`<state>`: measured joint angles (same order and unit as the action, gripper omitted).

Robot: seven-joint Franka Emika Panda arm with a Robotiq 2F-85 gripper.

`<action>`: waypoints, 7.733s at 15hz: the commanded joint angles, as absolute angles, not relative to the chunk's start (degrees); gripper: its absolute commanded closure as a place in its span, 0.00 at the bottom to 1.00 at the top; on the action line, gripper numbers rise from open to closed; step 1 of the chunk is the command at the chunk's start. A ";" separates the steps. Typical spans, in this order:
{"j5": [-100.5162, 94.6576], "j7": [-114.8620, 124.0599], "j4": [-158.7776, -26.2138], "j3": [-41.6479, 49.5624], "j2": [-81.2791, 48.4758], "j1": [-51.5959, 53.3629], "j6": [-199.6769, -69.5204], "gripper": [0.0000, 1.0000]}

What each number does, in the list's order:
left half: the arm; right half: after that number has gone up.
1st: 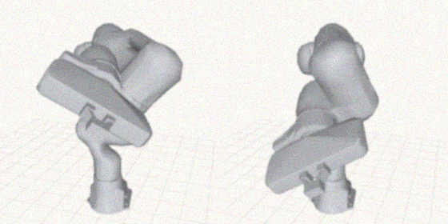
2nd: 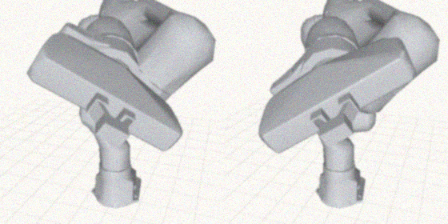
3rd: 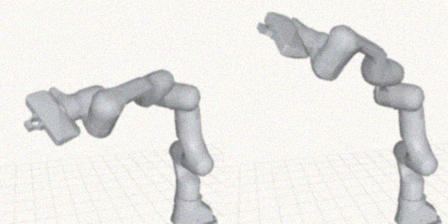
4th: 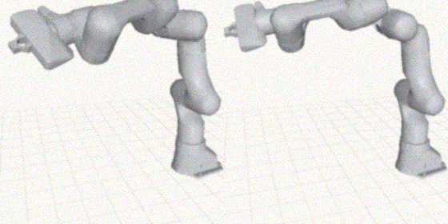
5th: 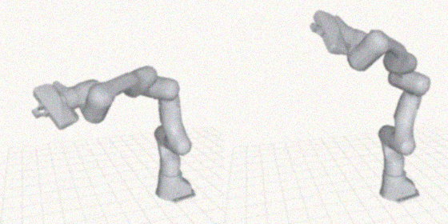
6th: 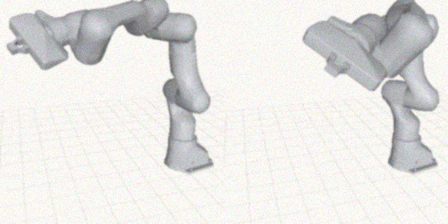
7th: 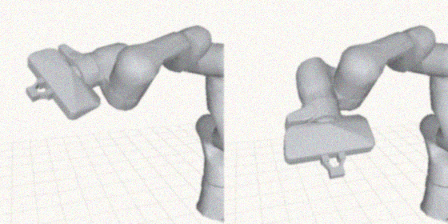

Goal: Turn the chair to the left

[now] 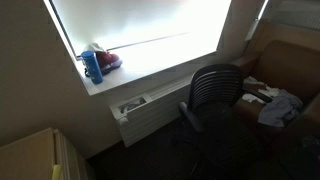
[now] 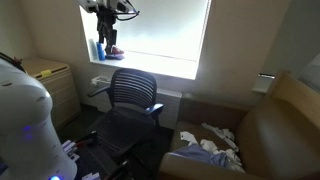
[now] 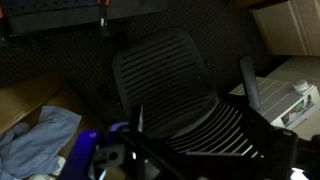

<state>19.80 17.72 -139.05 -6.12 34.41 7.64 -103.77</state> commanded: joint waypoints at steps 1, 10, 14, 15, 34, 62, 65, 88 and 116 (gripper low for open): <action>20.28 17.25 -138.89 -7.01 34.44 6.48 -103.43 0.00; 19.45 18.60 -140.34 -8.78 34.46 6.13 -107.93 0.00; 19.99 25.44 -143.43 -14.07 27.39 6.08 -123.97 0.00; 19.18 27.43 -143.52 -15.50 26.13 6.22 -128.34 0.00; -1.38 25.94 -141.33 -10.37 6.40 4.63 -135.50 0.00; -7.28 20.06 -126.91 -0.28 -26.10 11.88 -142.51 0.00; -13.91 16.50 -124.13 2.36 -27.02 11.90 -130.50 0.00; -11.45 20.33 -119.35 1.98 -37.28 13.80 -142.56 0.00; -3.46 39.32 -116.10 4.38 -40.20 20.41 -137.81 0.61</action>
